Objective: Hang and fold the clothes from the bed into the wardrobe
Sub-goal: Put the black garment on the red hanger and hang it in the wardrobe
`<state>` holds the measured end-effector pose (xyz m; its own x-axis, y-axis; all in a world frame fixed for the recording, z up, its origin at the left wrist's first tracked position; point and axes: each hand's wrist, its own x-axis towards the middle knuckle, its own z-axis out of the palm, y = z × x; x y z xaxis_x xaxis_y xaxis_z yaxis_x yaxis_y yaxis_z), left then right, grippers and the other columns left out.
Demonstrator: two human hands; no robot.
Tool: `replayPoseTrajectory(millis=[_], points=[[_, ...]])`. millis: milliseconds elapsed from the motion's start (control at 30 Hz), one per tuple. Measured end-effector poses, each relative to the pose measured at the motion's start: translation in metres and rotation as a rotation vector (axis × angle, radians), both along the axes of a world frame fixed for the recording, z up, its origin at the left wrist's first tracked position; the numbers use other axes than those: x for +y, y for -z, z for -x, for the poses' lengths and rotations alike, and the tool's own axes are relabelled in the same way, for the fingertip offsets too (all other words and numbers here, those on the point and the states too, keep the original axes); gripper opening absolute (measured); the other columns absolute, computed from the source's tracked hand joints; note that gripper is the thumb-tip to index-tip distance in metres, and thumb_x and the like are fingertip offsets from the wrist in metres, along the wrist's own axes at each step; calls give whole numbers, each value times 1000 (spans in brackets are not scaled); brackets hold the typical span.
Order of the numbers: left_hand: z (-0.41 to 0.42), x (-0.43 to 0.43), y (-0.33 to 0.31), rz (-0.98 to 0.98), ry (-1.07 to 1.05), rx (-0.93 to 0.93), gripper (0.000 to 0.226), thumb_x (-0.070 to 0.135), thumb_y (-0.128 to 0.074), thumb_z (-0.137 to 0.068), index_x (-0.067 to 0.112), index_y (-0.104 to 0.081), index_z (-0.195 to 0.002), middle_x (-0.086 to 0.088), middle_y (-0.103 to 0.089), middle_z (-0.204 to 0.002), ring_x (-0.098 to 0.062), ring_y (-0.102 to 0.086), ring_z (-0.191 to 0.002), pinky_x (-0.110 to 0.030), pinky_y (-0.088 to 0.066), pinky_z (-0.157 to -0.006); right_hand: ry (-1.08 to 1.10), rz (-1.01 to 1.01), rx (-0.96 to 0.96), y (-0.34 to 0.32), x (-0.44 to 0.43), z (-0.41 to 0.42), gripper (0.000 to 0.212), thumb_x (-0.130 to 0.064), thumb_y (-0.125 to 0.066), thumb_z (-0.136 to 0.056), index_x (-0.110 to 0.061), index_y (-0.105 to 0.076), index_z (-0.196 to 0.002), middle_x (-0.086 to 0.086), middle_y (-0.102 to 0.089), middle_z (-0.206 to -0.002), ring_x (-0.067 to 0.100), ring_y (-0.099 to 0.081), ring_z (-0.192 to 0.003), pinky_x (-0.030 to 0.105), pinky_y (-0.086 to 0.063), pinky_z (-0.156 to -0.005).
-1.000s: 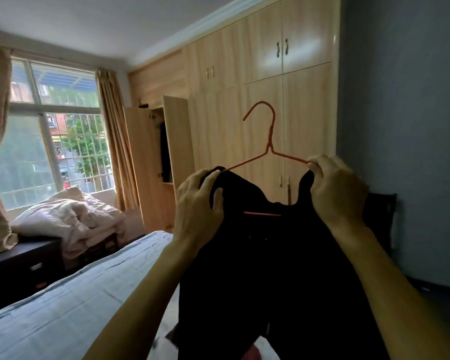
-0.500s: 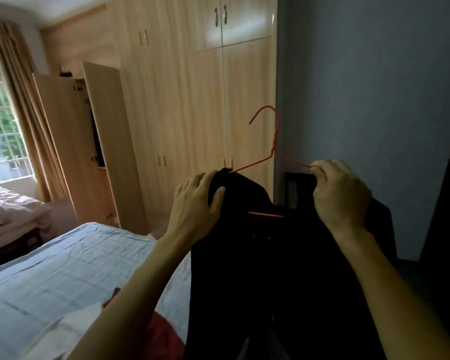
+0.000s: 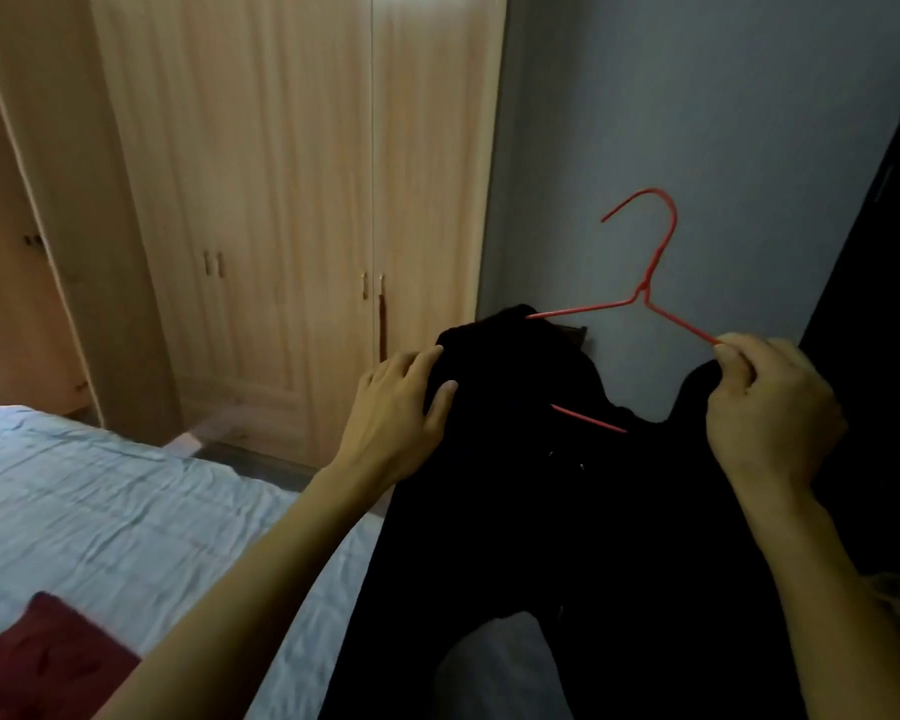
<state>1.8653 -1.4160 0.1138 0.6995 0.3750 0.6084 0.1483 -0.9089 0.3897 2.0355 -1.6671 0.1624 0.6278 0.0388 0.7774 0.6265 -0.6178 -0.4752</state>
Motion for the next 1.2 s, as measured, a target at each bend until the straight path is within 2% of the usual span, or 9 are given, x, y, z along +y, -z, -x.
replayPoseTrajectory(millis=[200, 400, 500, 633, 767, 867, 1000, 1133, 1200], points=[[-112, 56, -4, -25, 15, -33, 56, 48, -31, -95, 17, -40, -141, -6, -51, -134, -21, -48, -121, -40, -35, -104, 97, 22, 8, -8, 53, -83, 26, -21, -47, -99, -8, -67, -110, 10, -62, -117, 36, -59, -98, 40, -44, -77], [-201, 114, -11, -54, -15, -1, 51, 44, -37, -99, 19, -35, -143, -4, -46, -140, -20, -44, -125, -37, -30, -106, 122, 4, -45, -13, 113, -163, 23, -19, -49, -97, -11, -68, -108, 9, -63, -115, 39, -57, -98, 34, -37, -69], [-238, 143, -9, -58, -35, -2, 50, 43, -37, -99, 19, -37, -142, -4, -46, -139, -20, -44, -124, -36, -31, -106, 99, -14, -79, -7, 148, -204, 23, -19, -50, -96, -12, -69, -106, 9, -64, -112, 40, -58, -94, 36, -39, -68], [-290, 182, 3, -50, -64, 13, 49, 43, -37, -99, 19, -38, -142, -4, -47, -137, -20, -45, -124, -37, -32, -105, 49, -34, -99, 9, 196, -262, 22, -19, -50, -96, -11, -69, -104, 9, -65, -107, 40, -58, -86, 31, -30, -64], [-349, 222, 19, -52, -123, 35, 51, 43, -38, -98, 16, -40, -141, -4, -50, -134, -20, -47, -121, -40, -36, -105, -52, -78, -140, 30, 252, -328, 21, -18, -51, -94, -10, -70, -101, 11, -66, -102, 40, -60, -83, 36, -42, -65], [-393, 257, 26, -39, -205, 19, 48, 40, -40, -98, 15, -43, -138, -7, -53, -130, -23, -52, -116, -43, -40, -102, -139, -83, -130, 49, 305, -379, 22, -20, -51, -92, -12, -71, -97, 9, -67, -98, 40, -60, -80, 37, -44, -63], [-444, 304, 28, -20, -331, 59, 47, 41, -40, -97, 15, -43, -137, -9, -53, -129, -26, -52, -115, -44, -39, -101, -286, -80, -124, 56, 381, -437, 16, -14, -58, -87, -11, -73, -91, 8, -69, -91, 37, -63, -75, 47, -53, -73], [-478, 347, 16, -24, -458, 72, 48, 38, -42, -98, 13, -43, -138, -10, -51, -132, -28, -52, -116, -42, -36, -101, -439, -42, -86, 46, 453, -483, 18, -11, -55, -92, -9, -72, -96, 5, -69, -95, 29, -65, -83, 55, -46, -93], [-488, 369, 10, -28, -521, 65, 46, 36, -44, -97, 13, -44, -137, -9, -52, -131, -28, -52, -115, -41, -36, -100, -489, -17, -47, 45, 487, -500, 18, -11, -55, -93, -10, -71, -99, 5, -69, -98, 29, -64, -86, 55, -44, -97]])
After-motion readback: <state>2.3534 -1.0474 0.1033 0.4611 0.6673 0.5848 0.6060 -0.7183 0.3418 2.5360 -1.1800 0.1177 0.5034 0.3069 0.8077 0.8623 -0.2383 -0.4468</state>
